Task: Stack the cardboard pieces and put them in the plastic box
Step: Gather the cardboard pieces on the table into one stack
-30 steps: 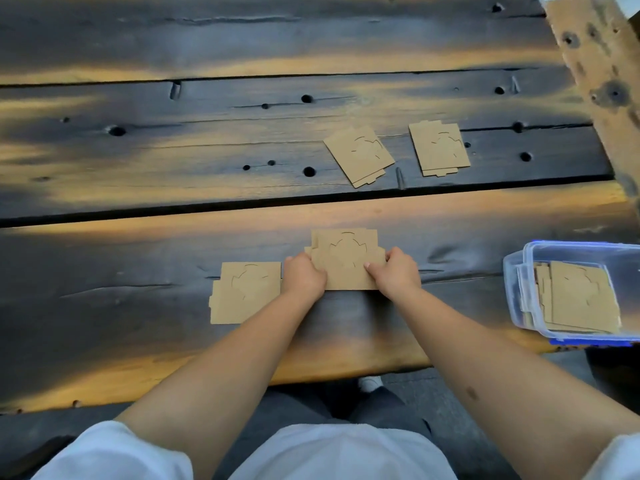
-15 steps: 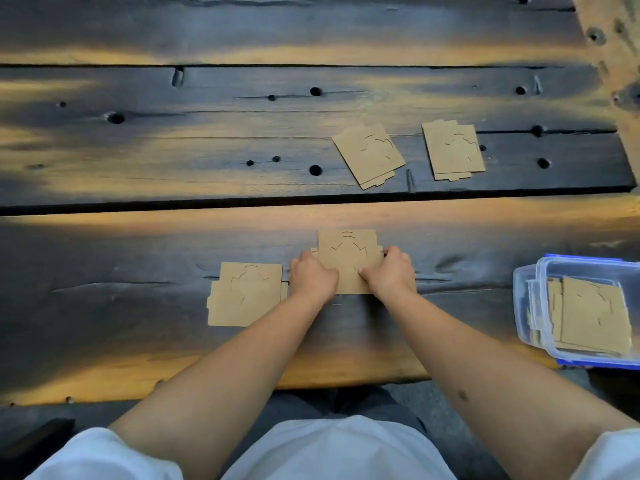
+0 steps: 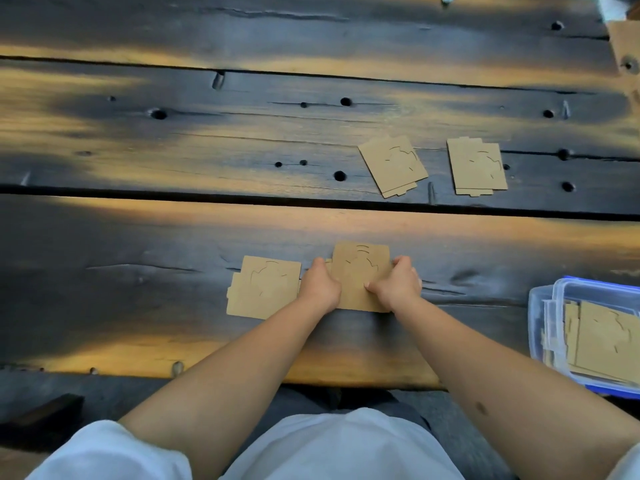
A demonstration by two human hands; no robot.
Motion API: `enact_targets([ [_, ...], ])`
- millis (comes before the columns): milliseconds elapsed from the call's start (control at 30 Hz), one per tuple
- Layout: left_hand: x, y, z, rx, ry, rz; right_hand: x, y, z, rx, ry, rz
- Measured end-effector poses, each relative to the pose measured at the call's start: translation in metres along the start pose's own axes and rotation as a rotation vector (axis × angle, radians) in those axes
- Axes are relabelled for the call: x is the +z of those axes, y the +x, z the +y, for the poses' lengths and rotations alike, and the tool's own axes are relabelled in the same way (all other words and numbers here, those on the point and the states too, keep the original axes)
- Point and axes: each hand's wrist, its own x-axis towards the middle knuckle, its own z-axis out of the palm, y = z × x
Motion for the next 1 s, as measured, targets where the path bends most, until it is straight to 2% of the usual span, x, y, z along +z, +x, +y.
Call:
enact_targets([
  [133, -0.017, -0.003, -0.019, 0.031, -0.064, -0.026, 0.004, -0.016, -0.006, 0.006, 0.047, -0.085],
  [267, -0.045, -0.005, -0.046, 0.0, -0.125, 0.036, 0.023, -0.04, -0.021, -0.076, 0.116, -0.148],
  [400, -0.073, -0.005, -0.075, -0.03, 0.019, 0.17, 0.057, -0.062, -0.045, -0.111, 0.105, -0.16],
  [500, -0.088, -0.001, -0.093, -0.049, 0.141, 0.211, 0.078, -0.074, -0.056, -0.107, 0.111, -0.17],
  [633, -0.1, 0.002, -0.108, -0.163, 0.1, 0.194, 0.097, -0.084, -0.064, -0.083, 0.057, -0.127],
  [1000, -0.113, 0.011, -0.117, -0.194, -0.007, 0.125, 0.115, -0.086, -0.078, -0.038, -0.035, -0.083],
])
